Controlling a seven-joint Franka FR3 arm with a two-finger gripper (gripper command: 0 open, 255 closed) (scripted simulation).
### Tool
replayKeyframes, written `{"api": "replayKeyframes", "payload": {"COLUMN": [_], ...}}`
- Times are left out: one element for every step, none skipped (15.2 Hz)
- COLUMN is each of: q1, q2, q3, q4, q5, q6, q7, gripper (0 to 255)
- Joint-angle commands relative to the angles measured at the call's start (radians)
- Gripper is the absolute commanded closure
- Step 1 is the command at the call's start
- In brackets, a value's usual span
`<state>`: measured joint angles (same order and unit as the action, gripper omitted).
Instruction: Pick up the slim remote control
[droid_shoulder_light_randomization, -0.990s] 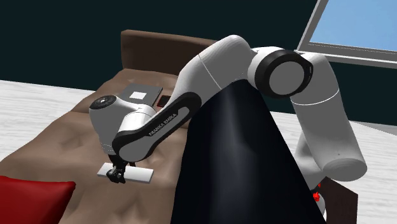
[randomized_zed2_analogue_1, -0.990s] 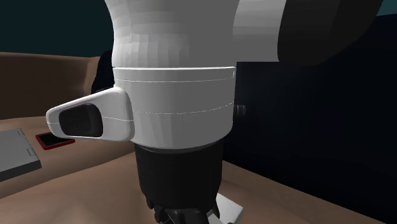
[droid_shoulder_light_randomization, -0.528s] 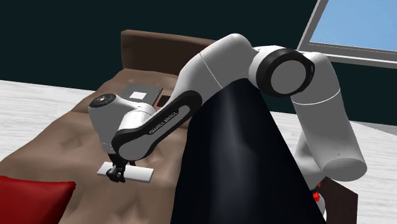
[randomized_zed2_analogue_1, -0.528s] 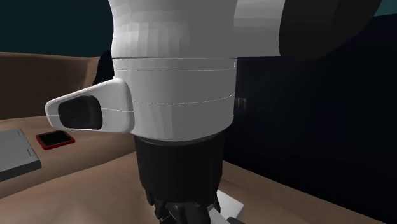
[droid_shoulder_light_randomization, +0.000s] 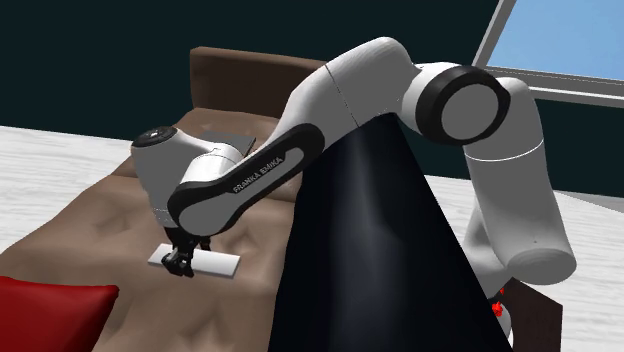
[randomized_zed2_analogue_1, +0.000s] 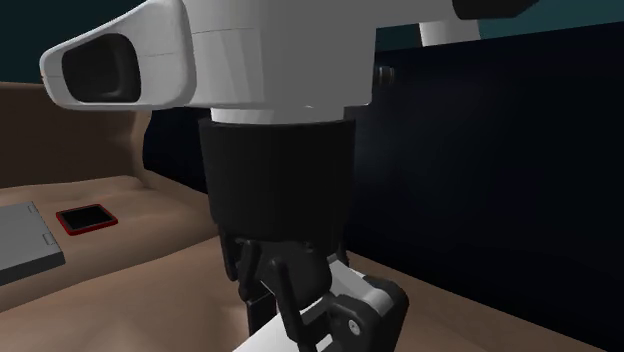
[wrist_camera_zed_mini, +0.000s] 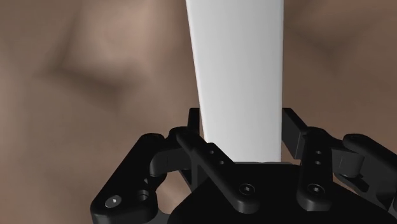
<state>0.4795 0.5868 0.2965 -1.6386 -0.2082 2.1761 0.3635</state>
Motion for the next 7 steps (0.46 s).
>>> {"api": "replayKeyframes", "payload": {"q1": [-0.002,-0.003,-0.004,-0.005,-0.005,-0.006,-0.006], "q2": [-0.015,-0.022,-0.029,-0.036,-0.042,-0.043,-0.043], "q3": [0.004,0.005,0.007,0.008,0.01,0.01,0.01], "q4": [0.004,0.008,0.011,0.015,0.019,0.019,0.019], "q5": [0.005,0.008,0.01,0.013,0.015,0.016,0.016], "q6": [-0.02,-0.029,-0.039,-0.05,-0.06,-0.061,-0.061], "q7": [-0.003,-0.004,-0.006,-0.007,-0.009,-0.009,-0.009], "gripper": [255,255,255,255,255,255,255]}}
